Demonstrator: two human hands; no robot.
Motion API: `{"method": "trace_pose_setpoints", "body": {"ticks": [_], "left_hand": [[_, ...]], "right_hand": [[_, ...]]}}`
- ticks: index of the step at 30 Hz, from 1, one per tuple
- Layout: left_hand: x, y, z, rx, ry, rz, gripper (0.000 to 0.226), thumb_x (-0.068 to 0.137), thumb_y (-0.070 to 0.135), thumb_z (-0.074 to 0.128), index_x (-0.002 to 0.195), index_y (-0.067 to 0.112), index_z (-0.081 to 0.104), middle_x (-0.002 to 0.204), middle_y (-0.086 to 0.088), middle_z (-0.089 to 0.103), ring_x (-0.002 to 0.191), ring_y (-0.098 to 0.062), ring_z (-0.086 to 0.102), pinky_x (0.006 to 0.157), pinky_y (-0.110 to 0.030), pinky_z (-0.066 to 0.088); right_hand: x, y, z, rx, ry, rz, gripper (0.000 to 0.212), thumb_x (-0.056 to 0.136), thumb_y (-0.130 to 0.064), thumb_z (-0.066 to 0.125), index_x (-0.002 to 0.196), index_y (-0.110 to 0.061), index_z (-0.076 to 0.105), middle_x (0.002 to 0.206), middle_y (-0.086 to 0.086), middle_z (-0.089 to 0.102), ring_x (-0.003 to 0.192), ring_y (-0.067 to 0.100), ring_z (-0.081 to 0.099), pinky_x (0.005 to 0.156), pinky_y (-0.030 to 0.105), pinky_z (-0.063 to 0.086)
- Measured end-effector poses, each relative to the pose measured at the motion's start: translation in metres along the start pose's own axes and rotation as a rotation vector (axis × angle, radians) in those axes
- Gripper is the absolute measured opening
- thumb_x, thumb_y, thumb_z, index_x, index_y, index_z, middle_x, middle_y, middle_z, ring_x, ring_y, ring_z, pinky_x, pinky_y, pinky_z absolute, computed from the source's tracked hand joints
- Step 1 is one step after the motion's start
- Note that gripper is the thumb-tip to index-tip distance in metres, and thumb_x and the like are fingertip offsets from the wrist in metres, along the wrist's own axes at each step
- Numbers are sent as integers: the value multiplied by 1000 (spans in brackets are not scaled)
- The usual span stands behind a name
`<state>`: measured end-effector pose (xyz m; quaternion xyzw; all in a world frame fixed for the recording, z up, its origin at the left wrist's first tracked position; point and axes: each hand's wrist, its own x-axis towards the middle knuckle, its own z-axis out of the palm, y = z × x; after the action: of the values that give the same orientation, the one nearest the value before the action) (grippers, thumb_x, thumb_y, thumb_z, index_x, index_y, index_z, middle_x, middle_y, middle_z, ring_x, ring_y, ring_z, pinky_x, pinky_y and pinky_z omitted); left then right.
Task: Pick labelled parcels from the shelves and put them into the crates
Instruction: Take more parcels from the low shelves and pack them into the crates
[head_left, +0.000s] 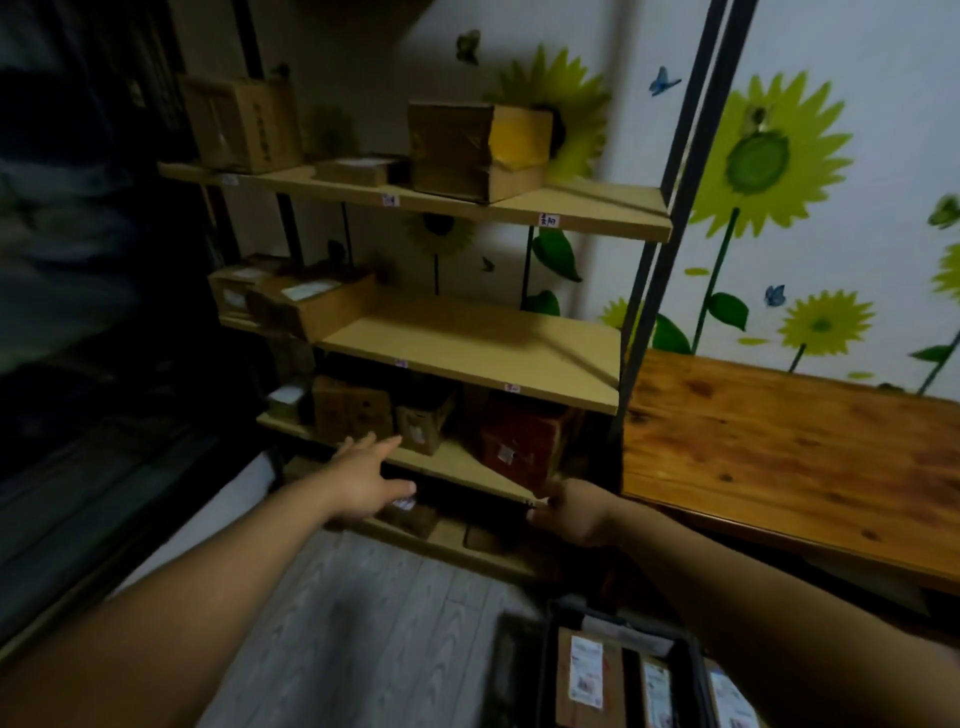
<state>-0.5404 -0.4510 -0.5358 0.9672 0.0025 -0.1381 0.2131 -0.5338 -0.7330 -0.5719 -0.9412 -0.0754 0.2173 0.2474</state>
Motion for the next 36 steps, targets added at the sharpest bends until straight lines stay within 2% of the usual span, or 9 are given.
{"method": "trace_pose_setpoints", "body": {"ticks": [5, 16, 20, 23, 25, 27, 29, 32, 36], "left_hand": [[83, 1, 2, 38, -75, 59, 76, 88, 45, 57, 149, 36, 13, 160, 3, 3, 146, -22, -4, 117, -43, 10], [297, 18, 33, -235, -358, 89, 70, 91, 36, 57, 149, 28, 20, 157, -5, 19, 141, -24, 25, 111, -36, 28], [370, 25, 71, -335, -358, 105, 68, 93, 28, 56, 150, 17, 20, 153, -9, 28, 138, -26, 31, 107, -36, 31], [427, 32, 107, -402, -267, 69, 58, 89, 32, 61, 138, 10, 40, 136, -12, 50, 121, -28, 51, 96, -34, 41], [456, 38, 129, -480, -230, 24, 42, 85, 38, 65, 113, 8, 56, 111, -11, 62, 100, -27, 60, 85, -33, 47], [475, 44, 144, -592, -280, -5, 37, 81, 45, 67, 91, 10, 61, 93, -10, 66, 86, -27, 65, 83, -35, 52], [483, 45, 153, -708, -307, -29, 35, 82, 45, 66, 93, 12, 65, 86, -10, 68, 78, -25, 67, 78, -36, 55], [476, 38, 161, -744, -189, -11, 42, 89, 43, 56, 111, 8, 59, 96, -8, 64, 83, -23, 63, 69, -29, 50], [456, 19, 165, -525, -79, 51, 62, 94, 49, 45, 143, 15, 30, 145, -13, 27, 131, -35, 36, 105, -45, 38]], "right_hand": [[75, 14, -6, 71, 73, 91, 45, 94, -37, 57, 135, -23, 47, 130, 3, 54, 116, 19, 52, 98, 31, 42], [223, 55, -29, 281, 219, 299, 42, 96, -34, 57, 132, -15, 50, 126, 2, 56, 113, 21, 56, 89, 27, 42], [283, 90, -9, 540, 356, 448, 42, 94, -28, 61, 130, -13, 46, 120, 0, 58, 100, 14, 55, 79, 22, 44], [333, 118, 9, 673, 477, 505, 53, 92, -29, 64, 135, -12, 40, 129, 3, 55, 103, 16, 57, 71, 20, 50], [362, 134, 19, 707, 590, 498, 81, 87, -35, 69, 151, -19, 21, 149, 12, 37, 128, 29, 48, 97, 40, 50], [379, 142, 28, 754, 628, 459, 97, 83, -41, 71, 154, -30, 5, 155, 11, 26, 138, 34, 37, 106, 50, 42], [388, 147, 37, 872, 655, 397, 93, 83, -36, 73, 150, -39, 8, 148, 7, 38, 132, 31, 45, 87, 42, 55], [381, 140, 47, 893, 737, 376, 84, 87, -31, 69, 149, -38, 12, 146, 3, 39, 130, 30, 47, 64, 25, 56], [355, 124, 60, 738, 726, 434, 86, 87, -42, 65, 152, -33, 9, 152, 6, 34, 134, 29, 43, 103, 48, 46]]}}
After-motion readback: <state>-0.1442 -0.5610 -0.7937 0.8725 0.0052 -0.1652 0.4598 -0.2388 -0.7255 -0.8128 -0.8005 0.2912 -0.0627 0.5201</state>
